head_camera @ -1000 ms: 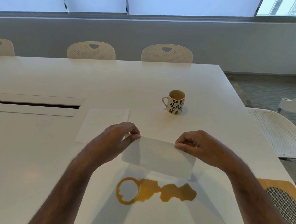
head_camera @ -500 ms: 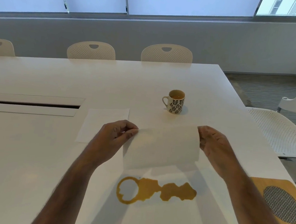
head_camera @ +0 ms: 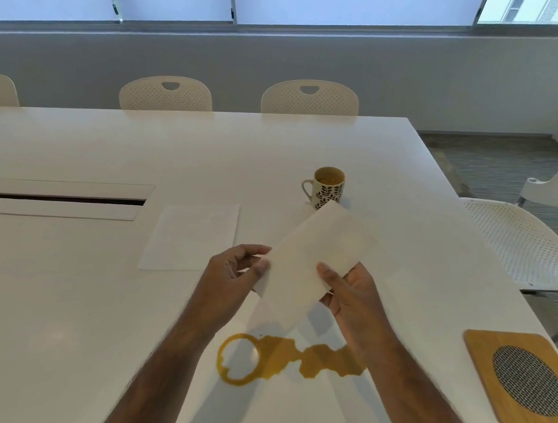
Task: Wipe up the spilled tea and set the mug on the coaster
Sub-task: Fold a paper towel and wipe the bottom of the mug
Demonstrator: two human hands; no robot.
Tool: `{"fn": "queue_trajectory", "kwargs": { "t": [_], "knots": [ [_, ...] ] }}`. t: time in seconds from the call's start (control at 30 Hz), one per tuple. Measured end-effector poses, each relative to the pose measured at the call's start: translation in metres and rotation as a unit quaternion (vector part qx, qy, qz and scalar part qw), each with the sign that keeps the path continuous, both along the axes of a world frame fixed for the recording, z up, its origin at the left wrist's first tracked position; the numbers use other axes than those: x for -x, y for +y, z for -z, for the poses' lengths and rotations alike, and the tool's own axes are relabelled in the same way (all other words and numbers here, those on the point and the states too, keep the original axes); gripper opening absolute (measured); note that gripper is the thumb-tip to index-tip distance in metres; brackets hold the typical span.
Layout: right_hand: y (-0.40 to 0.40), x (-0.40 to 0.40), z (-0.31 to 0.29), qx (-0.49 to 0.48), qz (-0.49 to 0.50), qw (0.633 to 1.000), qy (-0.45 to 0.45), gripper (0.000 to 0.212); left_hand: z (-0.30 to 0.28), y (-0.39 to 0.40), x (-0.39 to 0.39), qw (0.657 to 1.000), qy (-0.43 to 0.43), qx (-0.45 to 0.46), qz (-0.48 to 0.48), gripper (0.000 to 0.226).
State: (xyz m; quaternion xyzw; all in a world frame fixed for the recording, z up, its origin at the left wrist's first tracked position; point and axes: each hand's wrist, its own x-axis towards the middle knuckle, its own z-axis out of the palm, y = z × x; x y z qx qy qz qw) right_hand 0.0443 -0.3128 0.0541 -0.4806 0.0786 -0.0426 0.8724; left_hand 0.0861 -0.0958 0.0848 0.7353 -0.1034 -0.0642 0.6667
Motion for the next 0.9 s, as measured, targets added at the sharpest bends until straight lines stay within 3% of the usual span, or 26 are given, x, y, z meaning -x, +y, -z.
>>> {"fn": "queue_trajectory", "kwargs": {
  "t": [0.13,0.27,0.47,0.6,0.7,0.9],
  "knots": [
    [-0.003,0.0,0.001,0.108,-0.013,0.994,0.007,0.049,0.001,-0.006,0.002,0.999,0.047,-0.019,0.016,0.013],
    [-0.006,0.003,0.002,0.173,-0.049,0.984,0.005,0.041,-0.003,-0.013,-0.002,0.996,0.083,-0.013,0.033,0.025],
    [-0.008,0.005,0.002,0.189,-0.054,0.98,0.007,0.03,-0.002,-0.02,-0.005,0.998,0.049,-0.005,0.038,0.009],
    [-0.011,0.006,-0.001,0.171,-0.048,0.984,-0.004,0.025,-0.001,-0.02,-0.007,0.997,0.065,0.004,0.049,0.012],
    [-0.016,0.007,-0.003,0.222,-0.041,0.973,-0.05,0.023,0.002,-0.02,-0.008,0.997,0.063,0.006,0.055,0.013],
    [-0.019,0.004,-0.005,0.223,-0.048,0.972,-0.05,0.034,0.003,-0.02,-0.005,0.991,0.112,0.042,0.06,0.025]
  ]
}}
